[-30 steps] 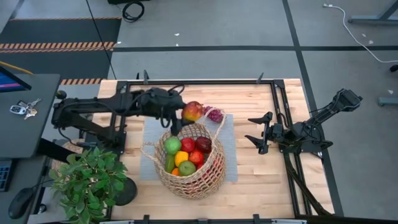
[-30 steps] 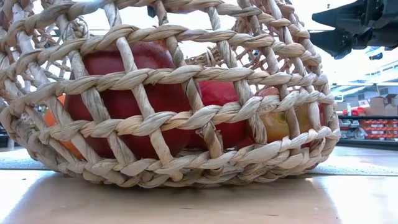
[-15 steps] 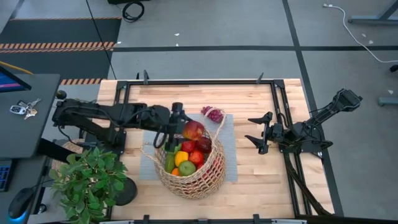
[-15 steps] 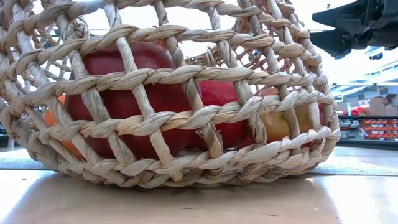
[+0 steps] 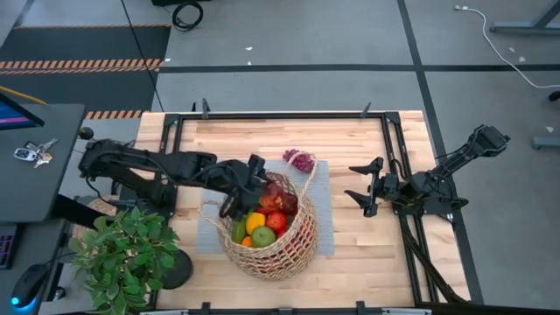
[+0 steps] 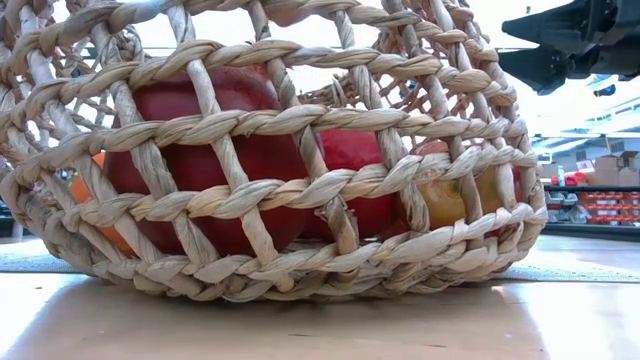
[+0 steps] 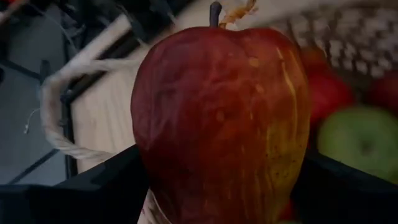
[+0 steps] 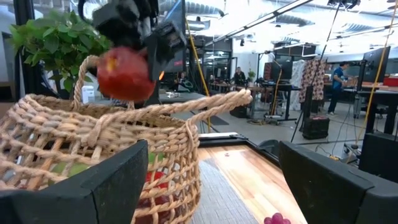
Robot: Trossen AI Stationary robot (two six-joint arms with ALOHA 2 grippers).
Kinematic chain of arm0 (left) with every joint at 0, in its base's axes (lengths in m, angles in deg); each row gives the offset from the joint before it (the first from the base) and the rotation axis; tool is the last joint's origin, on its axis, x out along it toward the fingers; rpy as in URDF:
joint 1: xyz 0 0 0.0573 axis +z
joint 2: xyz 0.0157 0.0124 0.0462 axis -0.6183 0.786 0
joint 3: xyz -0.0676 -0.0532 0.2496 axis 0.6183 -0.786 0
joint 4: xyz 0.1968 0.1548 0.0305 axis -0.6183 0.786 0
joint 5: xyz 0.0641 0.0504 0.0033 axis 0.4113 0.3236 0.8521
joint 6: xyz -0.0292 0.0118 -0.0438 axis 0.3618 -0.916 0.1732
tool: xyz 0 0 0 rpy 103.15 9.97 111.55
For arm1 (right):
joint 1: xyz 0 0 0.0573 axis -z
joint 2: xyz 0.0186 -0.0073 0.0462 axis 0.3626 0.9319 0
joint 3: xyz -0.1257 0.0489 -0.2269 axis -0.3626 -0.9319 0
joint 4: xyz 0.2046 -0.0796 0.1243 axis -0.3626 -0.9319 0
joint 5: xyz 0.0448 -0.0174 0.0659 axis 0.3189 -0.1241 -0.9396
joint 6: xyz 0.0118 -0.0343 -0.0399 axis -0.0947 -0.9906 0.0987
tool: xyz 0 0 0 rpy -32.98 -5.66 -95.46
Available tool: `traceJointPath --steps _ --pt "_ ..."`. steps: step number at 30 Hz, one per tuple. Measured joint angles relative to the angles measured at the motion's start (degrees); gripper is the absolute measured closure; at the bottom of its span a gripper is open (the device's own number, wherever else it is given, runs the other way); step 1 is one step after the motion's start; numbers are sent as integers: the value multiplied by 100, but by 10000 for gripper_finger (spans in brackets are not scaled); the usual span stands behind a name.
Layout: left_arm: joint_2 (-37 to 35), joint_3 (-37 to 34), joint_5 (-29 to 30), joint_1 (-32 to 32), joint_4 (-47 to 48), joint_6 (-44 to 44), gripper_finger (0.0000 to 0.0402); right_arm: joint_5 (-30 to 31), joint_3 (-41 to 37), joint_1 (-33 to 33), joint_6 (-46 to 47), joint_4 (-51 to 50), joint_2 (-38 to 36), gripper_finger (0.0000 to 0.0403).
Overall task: Build produce basket
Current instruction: Put the red apple into the brown basket
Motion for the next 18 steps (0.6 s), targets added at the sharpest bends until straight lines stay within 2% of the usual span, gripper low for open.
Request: traceJointPath --steps 5,12,18 --pt "121 0 364 -116 290 -1017 79 0 -1 0 -1 3 28 41" --pt "202 0 626 -155 349 -3734 79 0 0 0 -2 36 37 41" --pt "206 0 630 -155 291 -5461 79 0 0 0 -2 26 42 41"
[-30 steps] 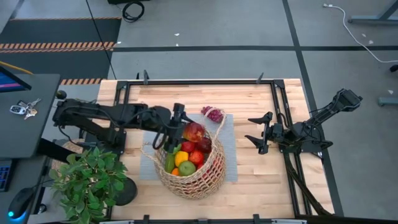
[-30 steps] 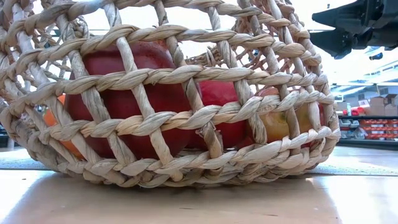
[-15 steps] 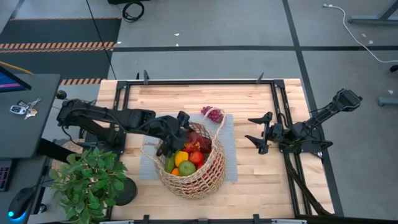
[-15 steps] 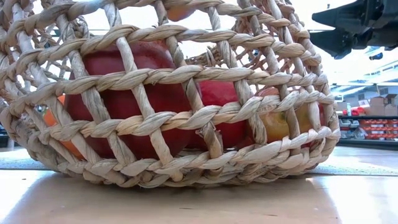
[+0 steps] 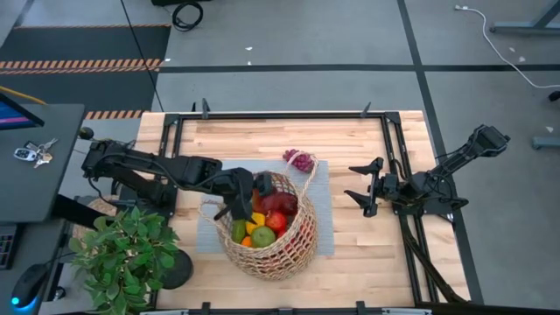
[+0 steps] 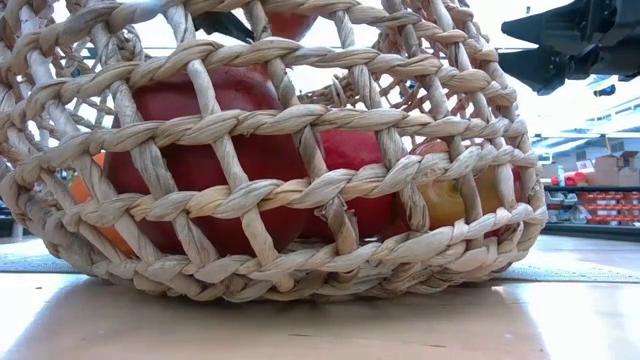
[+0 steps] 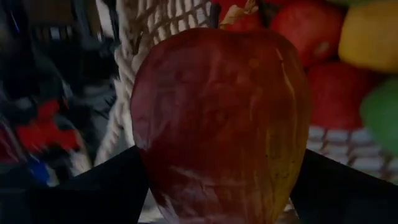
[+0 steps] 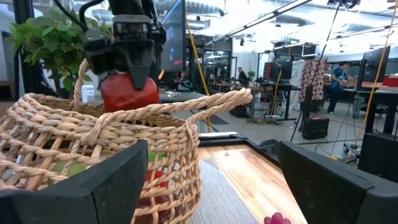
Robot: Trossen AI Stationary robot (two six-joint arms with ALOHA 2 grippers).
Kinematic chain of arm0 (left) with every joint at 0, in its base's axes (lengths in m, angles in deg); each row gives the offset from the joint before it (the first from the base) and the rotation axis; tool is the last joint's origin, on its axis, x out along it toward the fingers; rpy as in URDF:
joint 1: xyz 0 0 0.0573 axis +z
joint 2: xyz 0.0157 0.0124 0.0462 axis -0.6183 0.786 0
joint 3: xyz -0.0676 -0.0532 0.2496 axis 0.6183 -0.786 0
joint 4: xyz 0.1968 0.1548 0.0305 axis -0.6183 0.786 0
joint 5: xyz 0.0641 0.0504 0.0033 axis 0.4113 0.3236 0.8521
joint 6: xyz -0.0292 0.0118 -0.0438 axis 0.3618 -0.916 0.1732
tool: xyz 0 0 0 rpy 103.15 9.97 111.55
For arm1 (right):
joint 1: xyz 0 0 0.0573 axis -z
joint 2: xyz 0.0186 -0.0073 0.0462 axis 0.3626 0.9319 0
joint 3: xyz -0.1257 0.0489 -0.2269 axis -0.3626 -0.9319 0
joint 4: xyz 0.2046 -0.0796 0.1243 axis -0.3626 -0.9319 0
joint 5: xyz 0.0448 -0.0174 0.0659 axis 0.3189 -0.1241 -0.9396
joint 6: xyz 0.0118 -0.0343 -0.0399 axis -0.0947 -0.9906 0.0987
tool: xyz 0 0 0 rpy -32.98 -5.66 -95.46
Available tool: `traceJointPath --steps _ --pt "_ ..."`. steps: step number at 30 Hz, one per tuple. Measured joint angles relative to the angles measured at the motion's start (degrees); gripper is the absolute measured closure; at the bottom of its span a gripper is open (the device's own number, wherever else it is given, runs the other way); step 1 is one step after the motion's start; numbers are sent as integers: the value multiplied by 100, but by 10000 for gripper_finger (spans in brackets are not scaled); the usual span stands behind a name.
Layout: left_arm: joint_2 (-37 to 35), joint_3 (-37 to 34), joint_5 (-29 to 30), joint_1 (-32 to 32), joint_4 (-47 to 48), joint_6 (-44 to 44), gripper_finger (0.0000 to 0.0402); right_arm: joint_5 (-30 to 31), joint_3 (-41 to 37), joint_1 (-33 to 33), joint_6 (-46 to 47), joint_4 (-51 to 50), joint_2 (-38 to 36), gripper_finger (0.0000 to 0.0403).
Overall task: Build produce basket
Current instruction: Put the red apple into the brown basket
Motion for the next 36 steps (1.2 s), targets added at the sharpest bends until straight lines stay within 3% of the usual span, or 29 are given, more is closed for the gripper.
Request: traceJointPath --steps 5,8,12,15,20,28,36 --pt "0 0 -4 2 -46 -1650 78 0 0 0 0 6 0 41" --pt "0 0 -3 2 -49 -2164 78 0 -1 0 0 6 0 41" --pt "0 0 -6 22 -50 -2100 78 0 -2 0 0 6 0 41" --pt "0 0 -7 79 -51 -1544 78 0 0 0 0 6 0 41" --pt "0 0 -22 172 -48 272 78 0 0 0 0 6 0 41" --pt "0 0 -33 175 -48 4962 78 0 0 0 0 3 0 41" --pt "-1 0 -36 175 -47 8668 78 0 0 0 0 3 0 41"
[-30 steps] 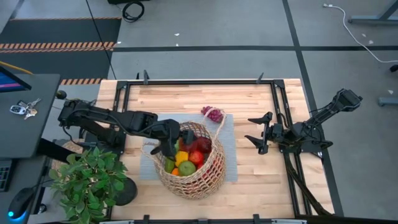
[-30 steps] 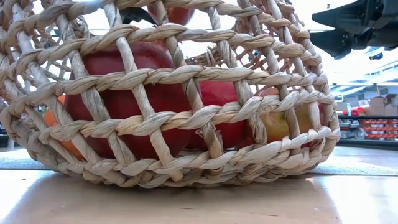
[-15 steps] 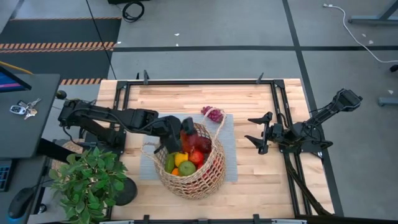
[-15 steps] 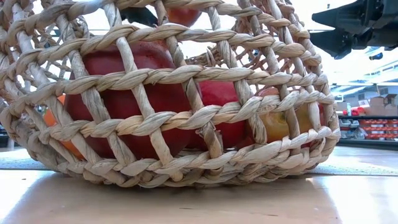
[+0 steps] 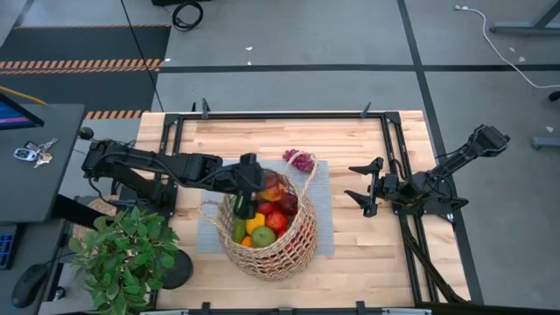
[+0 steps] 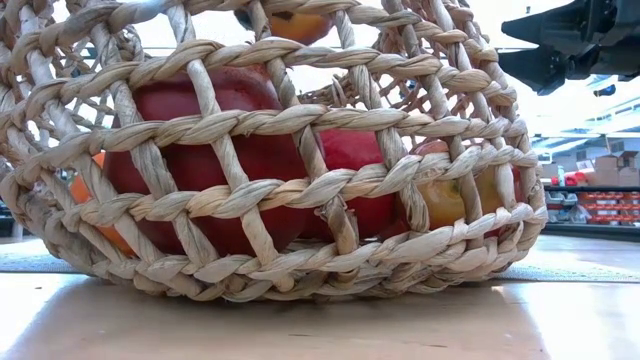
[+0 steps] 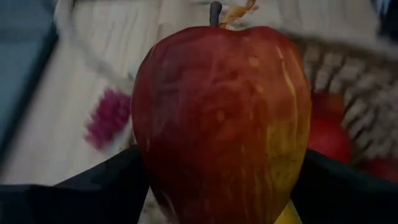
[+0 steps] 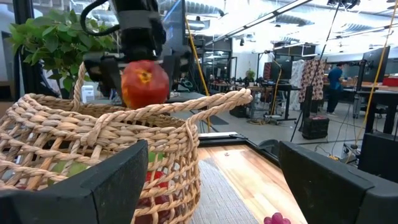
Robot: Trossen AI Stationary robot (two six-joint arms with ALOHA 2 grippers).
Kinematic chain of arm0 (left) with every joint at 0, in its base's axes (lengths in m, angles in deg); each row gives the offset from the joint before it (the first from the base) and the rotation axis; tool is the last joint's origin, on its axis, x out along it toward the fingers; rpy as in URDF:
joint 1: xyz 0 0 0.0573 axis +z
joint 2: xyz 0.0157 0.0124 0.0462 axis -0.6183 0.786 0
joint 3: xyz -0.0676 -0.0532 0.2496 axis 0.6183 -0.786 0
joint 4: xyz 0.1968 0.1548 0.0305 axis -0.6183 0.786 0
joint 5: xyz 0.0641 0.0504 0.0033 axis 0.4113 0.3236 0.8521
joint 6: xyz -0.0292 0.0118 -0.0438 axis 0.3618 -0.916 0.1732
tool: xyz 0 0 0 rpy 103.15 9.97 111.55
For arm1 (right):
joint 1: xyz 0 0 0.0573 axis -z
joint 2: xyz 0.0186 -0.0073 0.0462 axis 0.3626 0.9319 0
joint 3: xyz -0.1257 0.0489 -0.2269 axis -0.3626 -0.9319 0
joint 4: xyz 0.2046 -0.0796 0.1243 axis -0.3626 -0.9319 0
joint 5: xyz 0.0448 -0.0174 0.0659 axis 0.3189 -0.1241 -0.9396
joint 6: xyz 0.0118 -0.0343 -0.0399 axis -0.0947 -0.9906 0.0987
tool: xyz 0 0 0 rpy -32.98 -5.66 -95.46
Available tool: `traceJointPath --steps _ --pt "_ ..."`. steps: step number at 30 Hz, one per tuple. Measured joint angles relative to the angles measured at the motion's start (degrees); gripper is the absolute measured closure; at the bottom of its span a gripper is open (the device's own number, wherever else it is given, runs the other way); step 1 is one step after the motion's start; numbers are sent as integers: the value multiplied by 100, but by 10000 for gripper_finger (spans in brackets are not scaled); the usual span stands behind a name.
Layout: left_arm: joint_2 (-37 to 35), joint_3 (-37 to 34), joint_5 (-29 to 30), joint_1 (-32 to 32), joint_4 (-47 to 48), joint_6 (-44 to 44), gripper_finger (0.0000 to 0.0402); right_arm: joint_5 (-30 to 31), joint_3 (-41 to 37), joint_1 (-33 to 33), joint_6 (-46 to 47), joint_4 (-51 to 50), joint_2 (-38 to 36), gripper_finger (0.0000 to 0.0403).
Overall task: Build produce basket
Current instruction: Put the red apple into the brown basket
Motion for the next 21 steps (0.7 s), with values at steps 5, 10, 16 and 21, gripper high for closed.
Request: traceJointPath --steps 5,10,16,21 --pt "1 0 -5 0 -1 2355 78 0 0 0 0 0 0 41" --pt "1 0 -5 0 1 4236 78 0 -2 0 0 0 0 41" --pt "0 0 2 -5 -3 6155 78 0 -1 0 0 0 0 41" --pt "-1 0 2 -9 -1 7241 78 0 0 0 0 0 0 41"
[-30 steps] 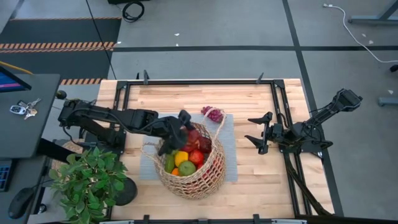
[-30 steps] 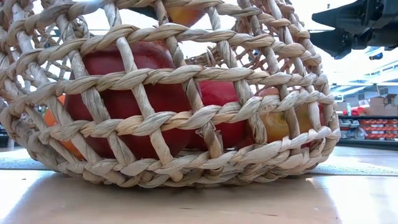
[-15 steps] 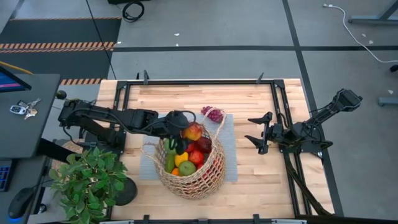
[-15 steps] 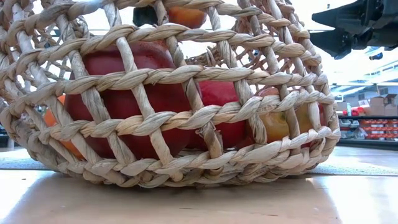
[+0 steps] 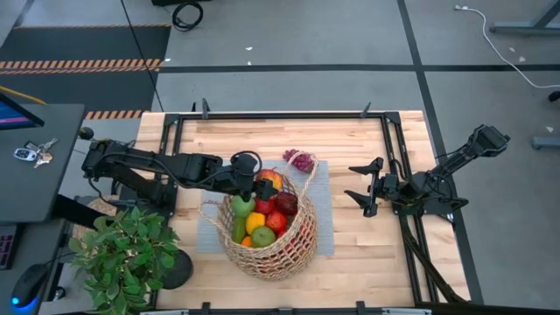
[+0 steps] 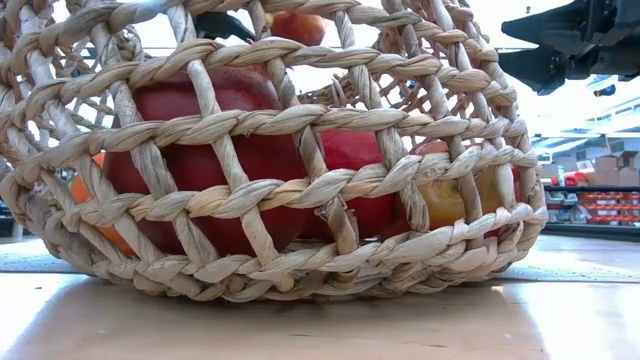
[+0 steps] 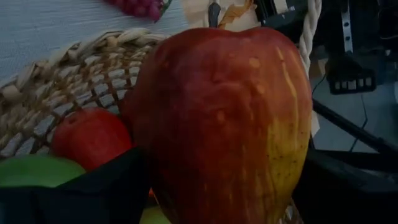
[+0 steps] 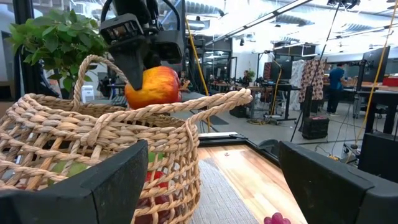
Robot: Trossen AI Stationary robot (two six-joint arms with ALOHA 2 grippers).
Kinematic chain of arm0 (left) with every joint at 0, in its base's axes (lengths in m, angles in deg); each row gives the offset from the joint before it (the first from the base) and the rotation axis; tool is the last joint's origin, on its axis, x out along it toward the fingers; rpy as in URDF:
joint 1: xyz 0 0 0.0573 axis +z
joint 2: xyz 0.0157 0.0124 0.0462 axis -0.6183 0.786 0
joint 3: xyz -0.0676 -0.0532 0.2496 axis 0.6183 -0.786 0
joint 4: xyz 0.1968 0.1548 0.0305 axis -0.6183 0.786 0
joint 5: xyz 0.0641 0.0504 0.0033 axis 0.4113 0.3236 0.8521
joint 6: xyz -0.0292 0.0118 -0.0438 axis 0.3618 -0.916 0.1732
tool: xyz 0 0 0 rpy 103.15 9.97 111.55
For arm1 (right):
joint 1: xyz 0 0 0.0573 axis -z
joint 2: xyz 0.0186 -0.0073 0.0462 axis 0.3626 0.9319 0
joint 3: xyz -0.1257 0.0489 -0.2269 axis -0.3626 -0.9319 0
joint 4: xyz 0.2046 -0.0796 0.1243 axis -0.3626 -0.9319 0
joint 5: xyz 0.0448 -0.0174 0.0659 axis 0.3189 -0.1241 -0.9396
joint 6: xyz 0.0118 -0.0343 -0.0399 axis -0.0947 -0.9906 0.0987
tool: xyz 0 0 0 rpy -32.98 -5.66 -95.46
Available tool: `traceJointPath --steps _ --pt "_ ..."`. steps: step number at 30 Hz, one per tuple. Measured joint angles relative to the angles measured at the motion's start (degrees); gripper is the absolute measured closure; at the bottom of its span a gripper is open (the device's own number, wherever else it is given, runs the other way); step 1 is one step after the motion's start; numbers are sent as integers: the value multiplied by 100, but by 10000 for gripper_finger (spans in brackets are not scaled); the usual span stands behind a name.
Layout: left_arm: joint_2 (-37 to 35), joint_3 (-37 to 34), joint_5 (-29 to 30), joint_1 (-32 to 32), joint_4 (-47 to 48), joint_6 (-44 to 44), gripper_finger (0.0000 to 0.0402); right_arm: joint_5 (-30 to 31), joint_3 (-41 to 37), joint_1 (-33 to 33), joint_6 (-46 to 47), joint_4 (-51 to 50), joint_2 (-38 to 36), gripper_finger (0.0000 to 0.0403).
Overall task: Build produce basket
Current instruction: Put the red apple into the brown basket
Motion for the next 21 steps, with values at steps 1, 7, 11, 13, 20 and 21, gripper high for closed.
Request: traceJointPath --steps 1,7,11,13,20,21 --pt "0 0 2 0 0 45 78 0 -1 0 0 0 0 41" --pt "0 0 6 2 17 -1541 78 0 0 0 0 0 0 41" --pt "0 0 6 4 8 -4009 78 0 -1 0 1 0 0 41" --pt "0 0 8 2 -35 -4640 78 0 -1 0 0 0 0 41" --pt "0 0 10 4 -73 -5734 78 0 -1 0 0 0 0 41" --pt "0 0 8 4 -105 -5882 78 0 -1 0 0 0 0 41"
